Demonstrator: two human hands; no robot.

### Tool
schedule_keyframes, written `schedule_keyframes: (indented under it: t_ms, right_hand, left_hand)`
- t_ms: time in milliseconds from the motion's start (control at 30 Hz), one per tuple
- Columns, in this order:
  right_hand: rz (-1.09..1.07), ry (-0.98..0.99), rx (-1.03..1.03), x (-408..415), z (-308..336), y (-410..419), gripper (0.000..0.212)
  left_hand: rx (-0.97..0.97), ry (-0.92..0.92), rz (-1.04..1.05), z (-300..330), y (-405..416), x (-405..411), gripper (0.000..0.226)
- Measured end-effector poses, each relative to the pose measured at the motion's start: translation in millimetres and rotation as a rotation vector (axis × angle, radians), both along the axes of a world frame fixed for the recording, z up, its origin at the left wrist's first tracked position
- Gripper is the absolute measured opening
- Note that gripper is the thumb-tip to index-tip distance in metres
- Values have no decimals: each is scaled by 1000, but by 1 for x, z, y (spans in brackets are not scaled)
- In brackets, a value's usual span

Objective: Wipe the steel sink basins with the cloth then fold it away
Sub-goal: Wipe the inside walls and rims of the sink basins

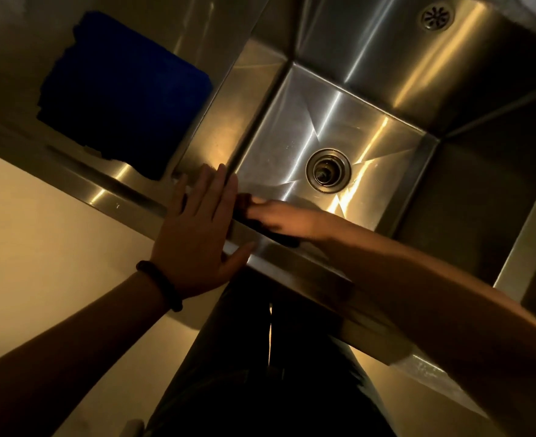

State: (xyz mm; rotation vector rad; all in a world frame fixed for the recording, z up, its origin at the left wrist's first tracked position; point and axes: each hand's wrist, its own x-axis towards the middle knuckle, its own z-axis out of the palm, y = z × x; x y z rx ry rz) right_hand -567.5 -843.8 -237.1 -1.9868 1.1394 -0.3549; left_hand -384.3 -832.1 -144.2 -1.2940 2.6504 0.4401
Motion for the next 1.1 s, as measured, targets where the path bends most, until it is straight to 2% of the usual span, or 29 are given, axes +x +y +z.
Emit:
schedule_keyframes:
  t_ms: [33,67,100,167,233,367,533,667,800,867,900,967,1100]
  right_hand:
    - [-27,-59,70,1,5,5,57]
    - [-61,-163,236,-2,15,12,49]
    - [-150,-179,293,-12,25,22,47]
    - [-105,-297,467,-38,37,50,49]
    - [-211,-289,599,-53,51,67,45]
    - [-183,-159,563,-93,69,106,49]
    - [-292,-201,394,-63,73,98,39]
    - [-359,-240,425,-58,83,102,41]
    - [-287,-104,381,-109,99,141,29]
    - [-343,-71,535,-124,110,160,53]
    - [-394,-37,545,-124,114,166,64]
    - [-411,9,427,-110,116,170,74]
    - [-436,100,117,-74,116,174,57]
  left_hand:
    - [-14,14,11,0,0,-2,91]
    - [2,15,14,0,0,-4,92]
    - [-1,10,11,-2,-1,-5,91]
    - [-5,-22,-9,-3,1,-5,89]
    - [-11,-48,-22,-3,1,-4,86]
    - [-25,-22,-23,-1,-1,-6,85]
    - [-44,2,-18,-1,-1,-6,82]
    - [-40,1,-21,0,-1,-6,81]
    - [-32,-6,-42,0,-1,-5,81]
    - [-33,0,-53,0,-1,-4,81]
    - [-36,5,-54,0,-1,-4,81]
    - [-44,11,-55,0,-1,-4,79]
    - [-53,27,-54,-1,1,-4,77]
